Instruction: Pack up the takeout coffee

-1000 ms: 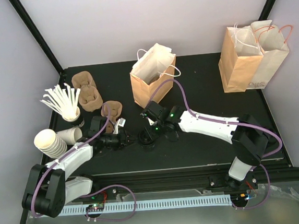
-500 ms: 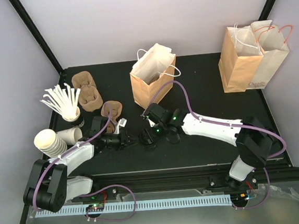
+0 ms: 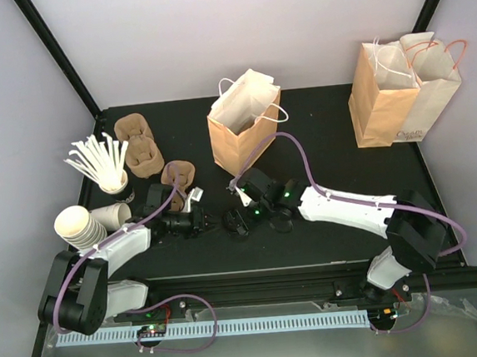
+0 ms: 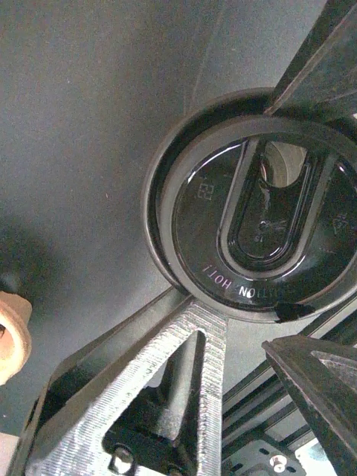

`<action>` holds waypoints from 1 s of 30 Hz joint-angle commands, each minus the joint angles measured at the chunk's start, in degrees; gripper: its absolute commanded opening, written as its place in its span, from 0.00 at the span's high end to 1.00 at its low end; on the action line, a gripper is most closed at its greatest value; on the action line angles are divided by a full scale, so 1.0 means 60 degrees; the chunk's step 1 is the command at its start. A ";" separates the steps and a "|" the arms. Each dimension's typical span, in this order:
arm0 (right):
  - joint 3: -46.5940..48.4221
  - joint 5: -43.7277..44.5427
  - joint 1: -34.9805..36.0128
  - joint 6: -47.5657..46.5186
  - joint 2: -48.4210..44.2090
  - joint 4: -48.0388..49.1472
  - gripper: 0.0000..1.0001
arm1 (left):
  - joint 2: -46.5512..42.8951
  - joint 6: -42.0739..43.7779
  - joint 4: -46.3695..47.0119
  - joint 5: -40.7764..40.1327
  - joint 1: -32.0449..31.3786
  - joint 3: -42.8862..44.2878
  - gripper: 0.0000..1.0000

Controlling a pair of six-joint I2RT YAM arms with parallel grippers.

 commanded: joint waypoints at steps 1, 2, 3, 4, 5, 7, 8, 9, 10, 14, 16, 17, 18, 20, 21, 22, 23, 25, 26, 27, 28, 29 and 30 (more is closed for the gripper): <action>-0.1035 -0.1508 0.0497 -0.0456 0.0193 0.0565 0.21 | 0.0387 0.0296 -0.0324 -0.0724 -0.0152 0.0184 0.76; -0.1224 -0.1471 0.0498 -0.0519 0.0169 0.0829 0.21 | 0.0393 0.0304 -0.0323 -0.0709 -0.0152 0.0198 0.77; -0.1383 -0.1424 0.0497 -0.0586 0.0134 0.1041 0.21 | 0.0394 0.0311 -0.0327 -0.0699 -0.0152 0.0222 0.77; -0.1517 -0.1361 0.0497 -0.0664 0.0118 0.1233 0.21 | 0.0394 0.0332 -0.0347 -0.0703 -0.0152 0.0242 0.77; -0.1643 -0.1296 0.0498 -0.0745 0.0099 0.1399 0.21 | 0.0394 0.0347 -0.0367 -0.0697 -0.0152 0.0259 0.77; -0.1859 -0.1203 0.0497 -0.0927 0.0066 0.1701 0.21 | 0.0394 0.0389 -0.0434 -0.0703 -0.0152 0.0310 0.77; -0.1946 -0.1147 0.0506 -0.1020 0.0055 0.1806 0.21 | 0.0394 0.0413 -0.0476 -0.0706 -0.0152 0.0339 0.77; -0.2027 -0.1070 0.0520 -0.1110 0.0051 0.1889 0.22 | 0.0394 0.0441 -0.0522 -0.0721 -0.0152 0.0372 0.77; -0.2099 -0.0960 0.0531 -0.1220 0.0047 0.1947 0.23 | 0.0592 0.0463 -0.0551 -0.0719 -0.0152 0.0398 0.77; -0.2412 -0.0486 0.0644 -0.1563 0.0036 0.2153 0.26 | 0.0725 0.0503 -0.0587 -0.0715 -0.0152 0.0450 0.77; -0.2637 -0.0327 0.0663 -0.1670 0.0049 0.2323 0.26 | 0.0756 0.0523 -0.0604 -0.0713 -0.0152 0.0486 0.77; -0.2736 -0.0241 0.0673 -0.1700 0.0052 0.2398 0.26 | 0.0780 0.0545 -0.0633 -0.0722 -0.0152 0.0513 0.77; -0.2816 -0.0188 0.0674 -0.1764 0.0042 0.2463 0.26 | 0.0799 0.0564 -0.0659 -0.0725 -0.0152 0.0542 0.77; -0.3001 -0.0168 0.0671 -0.1830 0.0002 0.2625 0.27 | 0.0819 0.0622 -0.0744 -0.0735 -0.0152 0.0600 0.77; -0.3092 -0.0228 0.0674 -0.1872 -0.0034 0.2770 0.26 | 0.0831 0.0647 -0.0773 -0.0741 -0.0152 0.0635 0.77; -0.3162 -0.0336 0.0674 -0.1927 -0.0077 0.2844 0.23 | 0.0853 0.0676 -0.0830 -0.0762 -0.0152 0.0672 0.77; -0.3202 -0.0452 0.0680 -0.1974 -0.0110 0.2875 0.21 | 0.0876 0.0698 -0.0863 -0.0779 -0.0152 0.0704 0.77; -0.3292 -0.0539 0.0714 -0.2031 -0.0201 0.2951 0.18 | 0.0910 0.0708 -0.0883 -0.0789 -0.0152 0.0751 0.77; -0.3341 -0.0553 0.0718 -0.2057 -0.0263 0.2980 0.17 | 0.0911 0.0714 -0.0891 -0.0803 -0.0152 0.0769 0.77; -0.3386 -0.0593 0.0722 -0.2089 -0.0332 0.2993 0.16 | 0.0914 0.0715 -0.0898 -0.0821 -0.0152 0.0781 0.77; -0.3411 -0.0638 0.0712 -0.2102 -0.0371 0.3011 0.15 | 0.0922 0.0715 -0.0891 -0.0838 -0.0152 0.0799 0.77; -0.3425 -0.0646 0.0718 -0.2108 -0.0394 0.3013 0.15 | 0.0943 0.0728 -0.0922 -0.0847 -0.0152 0.0826 0.77; -0.3440 -0.0627 0.0718 -0.2114 -0.0422 0.3001 0.15 | 0.0948 0.0743 -0.0955 -0.0861 -0.0152 0.0852 0.77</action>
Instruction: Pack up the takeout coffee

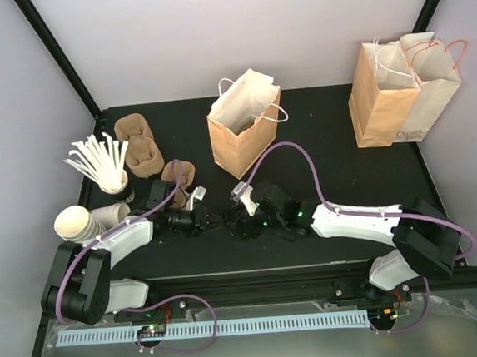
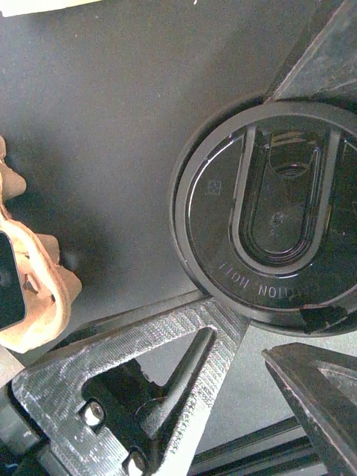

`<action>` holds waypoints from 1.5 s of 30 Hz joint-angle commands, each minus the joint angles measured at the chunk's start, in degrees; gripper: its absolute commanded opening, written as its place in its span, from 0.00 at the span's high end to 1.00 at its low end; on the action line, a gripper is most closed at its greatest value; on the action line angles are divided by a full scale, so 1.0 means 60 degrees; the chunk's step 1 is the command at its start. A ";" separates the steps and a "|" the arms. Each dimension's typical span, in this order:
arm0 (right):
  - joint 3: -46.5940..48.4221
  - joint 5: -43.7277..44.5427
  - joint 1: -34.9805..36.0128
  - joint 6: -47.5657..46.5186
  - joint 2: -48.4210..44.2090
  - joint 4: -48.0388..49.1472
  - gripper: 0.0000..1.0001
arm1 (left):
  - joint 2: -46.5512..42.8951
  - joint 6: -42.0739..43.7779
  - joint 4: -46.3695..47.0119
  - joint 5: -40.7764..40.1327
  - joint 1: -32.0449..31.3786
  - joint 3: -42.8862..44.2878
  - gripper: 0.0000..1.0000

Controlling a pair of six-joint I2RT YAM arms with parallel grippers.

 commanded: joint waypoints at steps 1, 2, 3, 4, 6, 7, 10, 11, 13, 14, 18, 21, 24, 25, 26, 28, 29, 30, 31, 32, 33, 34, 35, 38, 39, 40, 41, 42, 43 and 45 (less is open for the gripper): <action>-0.0648 -0.1331 0.0478 -0.0011 0.0534 -0.1228 0.18 | 0.0356 0.0350 -0.0208 -0.1209 -0.0109 0.0280 0.77; -0.0663 -0.1259 0.0484 -0.0019 0.0530 -0.1264 0.20 | 0.0359 0.0375 -0.0248 -0.1222 -0.0109 0.0307 0.77; -0.0678 -0.1188 0.0498 -0.0036 0.0530 -0.1296 0.21 | 0.0376 0.0404 -0.0288 -0.1257 -0.0109 0.0336 0.77; -0.0679 -0.1104 0.0500 -0.0061 0.0537 -0.1340 0.21 | 0.0389 0.0422 -0.0321 -0.1261 -0.0109 0.0369 0.77; -0.0686 -0.0857 0.0534 -0.0111 0.0592 -0.1451 0.20 | 0.0412 0.0450 -0.0351 -0.1270 -0.0109 0.0413 0.77; -0.0693 -0.0720 0.0574 -0.0114 0.0633 -0.1462 0.20 | 0.0425 0.0454 -0.0371 -0.1274 -0.0109 0.0432 0.78; -0.0645 -0.0197 0.0790 -0.0073 0.0863 -0.1479 0.21 | 0.0419 0.0481 -0.0426 -0.1276 -0.0109 0.0457 0.78; -0.0610 -0.0039 0.0860 -0.0060 0.0971 -0.1497 0.22 | 0.0411 0.0483 -0.0444 -0.1285 -0.0109 0.0465 0.78; -0.0567 0.0298 0.1002 0.0059 0.1125 -0.1533 0.23 | 0.0405 0.0498 -0.0470 -0.1289 -0.0109 0.0466 0.78; -0.0570 0.0490 0.1070 0.0155 0.1155 -0.1535 0.23 | 0.0385 0.0502 -0.0497 -0.1276 -0.0109 0.0466 0.78; -0.0815 0.1275 0.1518 0.0726 0.1149 -0.1425 0.23 | 0.0318 0.0490 -0.0536 -0.1276 -0.0109 0.0451 0.77; -0.1048 0.1552 0.1768 0.1090 0.1168 -0.1184 0.25 | 0.0251 0.0456 -0.0578 -0.1233 -0.0109 0.0477 0.76; -0.1082 0.1643 0.1816 0.1257 0.1291 -0.1101 0.29 | -0.0004 0.0524 -0.0876 -0.1234 -0.0109 0.0623 0.73; -0.1065 0.1667 0.1818 0.1280 0.1324 -0.1103 0.29 | -0.0089 0.0553 -0.1026 -0.1282 -0.0109 0.0689 0.72; -0.1050 0.1701 0.1817 0.1311 0.1341 -0.1111 0.29 | -0.0330 0.0598 -0.1176 -0.1339 -0.0109 0.0761 0.71; -0.1046 0.1757 0.1818 0.1334 0.1338 -0.1104 0.29 | -0.0616 0.0667 -0.1538 -0.1457 -0.0096 0.0921 0.68; -0.1033 0.1800 0.1815 0.1349 0.1343 -0.1135 0.30 | -0.0713 0.0689 -0.1665 -0.1528 -0.0081 0.0990 0.67; -0.1019 0.1835 0.1816 0.1350 0.1325 -0.1159 0.30 | -0.0804 0.0707 -0.1782 -0.1588 -0.0067 0.1060 0.65; -0.1017 0.1852 0.1814 0.1351 0.1322 -0.1173 0.30 | -0.0917 0.0709 -0.1882 -0.1643 -0.0041 0.1119 0.64; -0.1017 0.1855 0.1816 0.1358 0.1308 -0.1189 0.30 | -0.0994 0.0717 -0.1961 -0.1709 -0.0025 0.1168 0.61; -0.1006 0.1855 0.1818 0.1351 0.1306 -0.1217 0.30 | -0.1064 0.0705 -0.1998 -0.1757 -0.0010 0.1200 0.59; -0.1010 0.1844 0.1818 0.1351 0.1304 -0.1224 0.30 | -0.1135 0.0703 -0.2045 -0.1801 -0.0007 0.1224 0.57; -0.1003 0.1848 0.1818 0.1351 0.1313 -0.1230 0.30 | -0.1201 0.0699 -0.2069 -0.1842 -0.0006 0.1251 0.55; -0.0949 0.1871 0.1818 0.1324 0.1333 -0.1308 0.30 | -0.1307 0.0779 -0.2258 -0.1967 0.0008 0.1371 0.49; -0.0924 0.1877 0.1816 0.1311 0.1331 -0.1345 0.30 | -0.1367 0.0819 -0.2306 -0.2014 0.0008 0.1410 0.49; -0.0908 0.1869 0.1813 0.1283 0.1327 -0.1350 0.30 | -0.1431 0.0864 -0.2316 -0.2064 0.0009 0.1454 0.49; -0.0889 0.1860 0.1818 0.1254 0.1309 -0.1345 0.30 | -0.1478 0.0939 -0.2306 -0.2089 0.0003 0.1499 0.49; -0.0874 0.1857 0.1818 0.1238 0.1297 -0.1368 0.30 | -0.1520 0.1026 -0.2307 -0.2125 -0.0012 0.1556 0.49; -0.0865 0.1848 0.1816 0.1210 0.1292 -0.1380 0.30 | -0.1522 0.1157 -0.2351 -0.2148 -0.0027 0.1640 0.49; -0.0807 0.1862 0.1818 0.1155 0.1311 -0.1409 0.29 | -0.1426 0.1494 -0.2672 -0.2349 -0.0141 0.1972 0.49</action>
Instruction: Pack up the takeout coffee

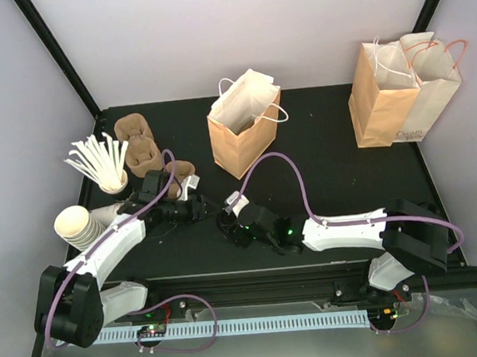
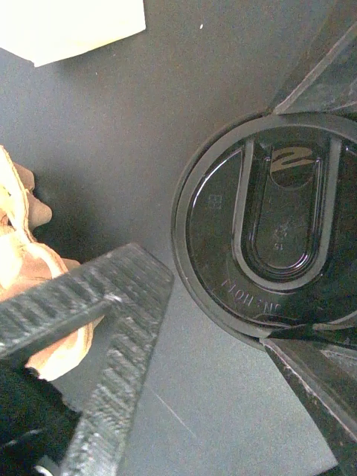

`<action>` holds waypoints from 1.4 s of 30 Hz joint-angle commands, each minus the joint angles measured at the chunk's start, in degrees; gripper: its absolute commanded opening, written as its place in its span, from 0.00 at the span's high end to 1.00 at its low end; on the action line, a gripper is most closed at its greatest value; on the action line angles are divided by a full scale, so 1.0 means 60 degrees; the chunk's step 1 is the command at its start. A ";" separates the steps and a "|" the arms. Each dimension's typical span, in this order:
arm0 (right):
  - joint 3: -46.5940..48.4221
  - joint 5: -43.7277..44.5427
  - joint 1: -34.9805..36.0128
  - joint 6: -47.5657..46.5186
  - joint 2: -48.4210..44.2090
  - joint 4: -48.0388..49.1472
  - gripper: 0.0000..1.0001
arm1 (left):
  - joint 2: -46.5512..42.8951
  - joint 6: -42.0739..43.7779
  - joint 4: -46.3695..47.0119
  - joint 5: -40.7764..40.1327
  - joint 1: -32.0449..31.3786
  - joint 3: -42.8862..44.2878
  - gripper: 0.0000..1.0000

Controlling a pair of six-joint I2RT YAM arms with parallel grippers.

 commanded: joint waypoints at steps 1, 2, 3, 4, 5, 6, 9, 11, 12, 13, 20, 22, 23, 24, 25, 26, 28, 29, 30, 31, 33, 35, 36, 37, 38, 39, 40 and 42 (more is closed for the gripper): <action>-0.0552 -0.1226 0.0237 0.0320 0.0784 -0.2509 0.29 | -0.0014 0.0832 -0.0713 -0.0682 -0.0228 0.0917 0.49; -0.0523 -0.1229 0.0237 0.0283 0.0806 -0.2544 0.29 | 0.0061 0.0991 -0.0929 -0.0922 -0.0330 0.1113 0.50; -0.0501 -0.1233 0.0237 0.0261 0.0820 -0.2554 0.29 | 0.0134 0.1130 -0.1129 -0.1171 -0.0453 0.1286 0.51; -0.0485 -0.1240 0.0235 0.0246 0.0814 -0.2555 0.29 | 0.0226 0.1240 -0.1281 -0.1382 -0.0582 0.1423 0.52; -0.0483 -0.1252 0.0237 0.0242 0.0817 -0.2548 0.29 | 0.0336 0.1326 -0.1444 -0.1584 -0.0730 0.1592 0.53; -0.0470 -0.1263 0.0237 0.0231 0.0814 -0.2541 0.29 | 0.0441 0.1399 -0.1533 -0.1776 -0.0834 0.1694 0.54; -0.0427 -0.1285 0.0237 0.0213 0.0856 -0.2553 0.29 | 0.0741 0.1611 -0.1732 -0.2297 -0.0961 0.1793 0.56; -0.0396 -0.1309 0.0237 0.0210 0.0889 -0.2566 0.29 | 0.0983 0.1698 -0.1667 -0.2194 -0.0962 0.1723 0.55; -0.0383 -0.1321 0.0237 0.0220 0.0903 -0.2578 0.29 | 0.1092 0.1723 -0.1595 -0.1983 -0.0962 0.1681 0.54; -0.0381 -0.1328 0.0237 0.0226 0.0920 -0.2580 0.29 | 0.1122 0.1739 -0.1548 -0.1868 -0.0962 0.1619 0.54; -0.0391 -0.1334 0.0237 0.0249 0.0917 -0.2587 0.29 | 0.1502 0.1835 -0.1472 -0.1729 -0.1074 0.1430 0.56; -0.0381 -0.1322 0.0237 0.0242 0.0913 -0.2593 0.28 | 0.1555 0.1812 -0.1526 -0.1783 -0.1107 0.1424 0.58; -0.0377 -0.1323 0.0234 0.0242 0.0903 -0.2595 0.28 | 0.1603 0.1793 -0.1552 -0.1841 -0.1099 0.1403 0.58; -0.0373 -0.1318 0.0237 0.0242 0.0898 -0.2595 0.28 | 0.1643 0.1768 -0.1577 -0.1889 -0.1107 0.1357 0.58; -0.0380 -0.1317 0.0234 0.0253 0.0875 -0.2597 0.28 | 0.1659 0.1719 -0.1562 -0.1918 -0.1108 0.1314 0.58; -0.0380 -0.1315 0.0237 0.0256 0.0838 -0.2589 0.28 | 0.1667 0.1656 -0.1511 -0.1937 -0.1108 0.1236 0.58; -0.0386 -0.1290 0.0237 0.0284 0.0774 -0.2582 0.27 | 0.1657 0.1556 -0.1382 -0.1944 -0.1119 0.1090 0.59; -0.0381 -0.1275 0.0237 0.0296 0.0733 -0.2580 0.26 | 0.1624 0.1510 -0.1320 -0.1949 -0.1117 0.1019 0.59; -0.0381 -0.1255 0.0237 0.0307 0.0717 -0.2604 0.25 | 0.1595 0.1478 -0.1270 -0.1964 -0.1121 0.0959 0.60; -0.0368 -0.1245 0.0237 0.0325 0.0688 -0.2601 0.25 | 0.1562 0.1467 -0.1246 -0.2003 -0.1121 0.0919 0.60; -0.0341 -0.1179 0.0237 0.0383 0.0605 -0.2623 0.23 | 0.1502 0.1473 -0.1249 -0.2111 -0.1123 0.0889 0.60; -0.0225 -0.1122 0.0237 0.0433 0.0502 -0.2736 0.21 | 0.1479 0.1519 -0.1320 -0.2245 -0.1133 0.0901 0.60; -0.0132 -0.1080 0.0234 0.0471 0.0465 -0.2849 0.20 | 0.1478 0.1536 -0.1362 -0.2307 -0.1144 0.0917 0.60; -0.0031 -0.1016 0.0230 0.0519 0.0402 -0.2974 0.19 | 0.1478 0.1560 -0.1385 -0.2352 -0.1152 0.0919 0.60; 0.0055 -0.0933 0.0236 0.0556 0.0332 -0.3063 0.17 | 0.1481 0.1562 -0.1390 -0.2374 -0.1160 0.0919 0.61; 0.0126 -0.0859 0.0237 0.0574 0.0257 -0.3164 0.16 | 0.1485 0.1554 -0.1379 -0.2389 -0.1170 0.0919 0.61; 0.0199 -0.0791 0.0237 0.0600 0.0173 -0.3250 0.15 | 0.1479 0.1554 -0.1378 -0.2415 -0.1173 0.0918 0.61; 0.0308 -0.0623 0.0237 0.0662 -0.0040 -0.3398 0.13 | 0.1478 0.1554 -0.1400 -0.2482 -0.1221 0.0926 0.61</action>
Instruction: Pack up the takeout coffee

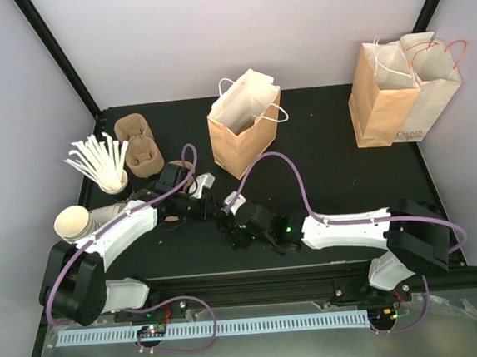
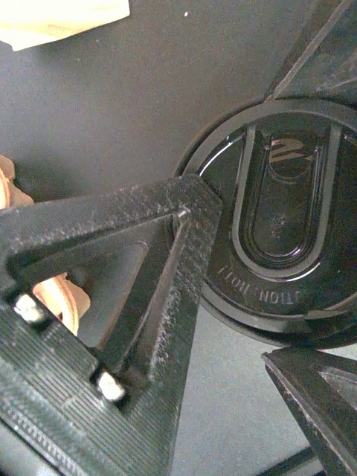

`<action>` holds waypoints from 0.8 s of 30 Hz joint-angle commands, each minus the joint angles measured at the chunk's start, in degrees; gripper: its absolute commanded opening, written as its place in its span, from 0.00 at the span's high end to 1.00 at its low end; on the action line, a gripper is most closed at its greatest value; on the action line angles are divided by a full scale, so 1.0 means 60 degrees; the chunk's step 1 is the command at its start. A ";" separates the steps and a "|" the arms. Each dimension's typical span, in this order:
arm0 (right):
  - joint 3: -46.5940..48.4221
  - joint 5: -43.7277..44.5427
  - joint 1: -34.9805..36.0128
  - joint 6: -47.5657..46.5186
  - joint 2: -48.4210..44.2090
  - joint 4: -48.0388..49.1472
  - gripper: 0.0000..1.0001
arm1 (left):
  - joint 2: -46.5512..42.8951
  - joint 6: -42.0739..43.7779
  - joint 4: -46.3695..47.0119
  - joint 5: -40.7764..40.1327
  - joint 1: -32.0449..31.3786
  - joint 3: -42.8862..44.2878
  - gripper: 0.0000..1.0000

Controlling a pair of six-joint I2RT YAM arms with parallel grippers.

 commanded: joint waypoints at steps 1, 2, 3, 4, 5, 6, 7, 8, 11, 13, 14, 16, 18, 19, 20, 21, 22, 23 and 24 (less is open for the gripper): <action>-0.0186 -0.0356 0.0201 0.0486 -0.0108 -0.2468 0.12 | 0.0097 0.0082 -0.0556 -0.0910 -0.0138 -0.0280 0.61; -0.0150 -0.0280 0.0201 0.0506 -0.0192 -0.2532 0.10 | 0.0108 0.0075 -0.0581 -0.0947 -0.0160 -0.0259 0.61; -0.0107 -0.0206 0.0201 0.0518 -0.0277 -0.2595 0.09 | 0.0122 0.0082 -0.0602 -0.0977 -0.0174 -0.0244 0.61; -0.0074 -0.0150 0.0201 0.0543 -0.0345 -0.2656 0.08 | 0.0126 0.0075 -0.0614 -0.0995 -0.0190 -0.0238 0.61; -0.0028 -0.0104 0.0201 0.0557 -0.0406 -0.2730 0.07 | 0.0126 0.0075 -0.0629 -0.1012 -0.0203 -0.0225 0.61; 0.0000 -0.0078 0.0201 0.0572 -0.0473 -0.2768 0.06 | 0.0126 0.0074 -0.0647 -0.1034 -0.0223 -0.0214 0.61; 0.0027 -0.0055 0.0194 0.0588 -0.0512 -0.2819 0.05 | 0.0126 0.0074 -0.0651 -0.1056 -0.0240 -0.0214 0.61; 0.0049 -0.0034 0.0200 0.0624 -0.0559 -0.2851 0.04 | 0.0126 0.0062 -0.0661 -0.1060 -0.0263 -0.0196 0.61; 0.0112 -0.0014 0.0197 0.0679 -0.0672 -0.2941 0.03 | 0.0127 0.0061 -0.0692 -0.1088 -0.0304 -0.0143 0.61; 0.0141 -0.0003 0.0194 0.0741 -0.0814 -0.2986 0.02 | 0.0126 0.0067 -0.0727 -0.1129 -0.0329 -0.0099 0.61; 0.0153 -0.0011 0.0193 0.0770 -0.0904 -0.3025 0.01 | 0.0142 0.0061 -0.0751 -0.1155 -0.0351 -0.0083 0.61; 0.0193 -0.0012 0.0186 0.0833 -0.1105 -0.3113 0.00 | 0.0166 0.0062 -0.0761 -0.1201 -0.0370 -0.0073 0.61; 0.0214 -0.0060 0.0139 0.0901 -0.1314 -0.3221 0.00 | 0.0183 0.0053 -0.0749 -0.1198 -0.0385 -0.0076 0.61; 0.0226 -0.0100 0.0098 0.0942 -0.1416 -0.3265 0.00 | 0.0203 0.0052 -0.0746 -0.1204 -0.0389 -0.0085 0.61; 0.0230 -0.0134 0.0058 0.0979 -0.1518 -0.3306 0.00 | 0.0211 0.0046 -0.0740 -0.1190 -0.0396 -0.0076 0.61; 0.0230 -0.0183 0.0011 0.1025 -0.1626 -0.3347 0.00 | 0.0212 0.0034 -0.0740 -0.1190 -0.0401 -0.0076 0.61; 0.0223 -0.0255 -0.0054 0.1068 -0.1755 -0.3393 0.00 | 0.0214 0.0027 -0.0727 -0.1190 -0.0416 -0.0087 0.61; 0.0198 -0.0339 -0.0126 0.1135 -0.1895 -0.3408 0.00 | 0.0201 0.0017 -0.0721 -0.1190 -0.0426 -0.0065 0.61; 0.0169 -0.0468 -0.0241 0.1234 -0.2049 -0.3440 0.00 | 0.0207 0.0020 -0.0724 -0.1192 -0.0429 -0.0060 0.61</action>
